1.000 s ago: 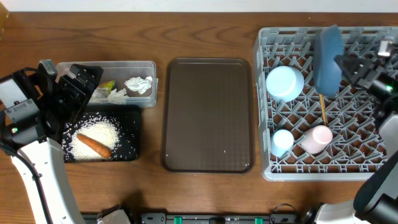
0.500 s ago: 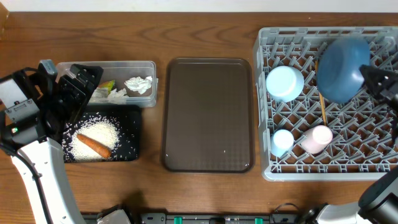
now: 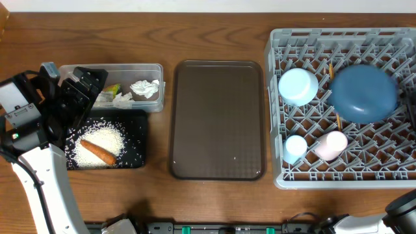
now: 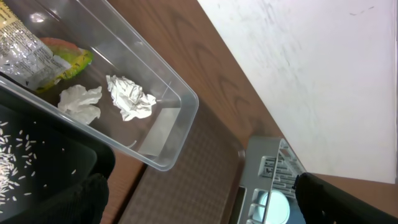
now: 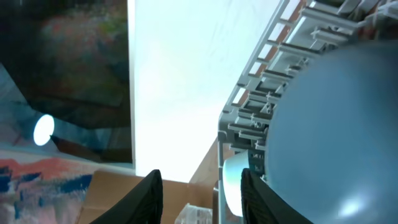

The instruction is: Sort waste into correct bins and load items into the dishwasher rack

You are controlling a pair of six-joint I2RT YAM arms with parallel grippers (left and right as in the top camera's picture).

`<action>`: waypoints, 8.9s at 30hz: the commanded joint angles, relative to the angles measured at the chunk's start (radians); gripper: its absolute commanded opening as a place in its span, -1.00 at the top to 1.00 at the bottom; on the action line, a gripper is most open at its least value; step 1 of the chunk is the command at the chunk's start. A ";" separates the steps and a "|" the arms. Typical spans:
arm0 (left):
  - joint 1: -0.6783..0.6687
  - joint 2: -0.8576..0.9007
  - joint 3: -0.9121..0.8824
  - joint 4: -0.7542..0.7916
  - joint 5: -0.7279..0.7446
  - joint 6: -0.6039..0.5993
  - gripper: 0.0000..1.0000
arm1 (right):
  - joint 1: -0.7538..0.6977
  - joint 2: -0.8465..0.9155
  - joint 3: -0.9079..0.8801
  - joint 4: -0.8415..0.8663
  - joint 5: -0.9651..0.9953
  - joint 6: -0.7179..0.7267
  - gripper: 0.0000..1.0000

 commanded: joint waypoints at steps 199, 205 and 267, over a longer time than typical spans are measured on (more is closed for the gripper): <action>0.005 -0.014 0.020 -0.003 0.002 -0.008 -0.96 | 1.052 -1.693 -0.895 -0.476 1.432 -1.064 -0.98; 0.005 -0.014 0.020 -0.003 0.002 -0.008 -0.96 | 1.030 -1.693 -0.895 -0.476 1.432 -1.064 -0.97; -0.486 -0.898 -0.037 -0.070 0.002 0.000 -0.96 | 1.030 -1.693 -0.895 -0.476 1.432 -1.064 -0.98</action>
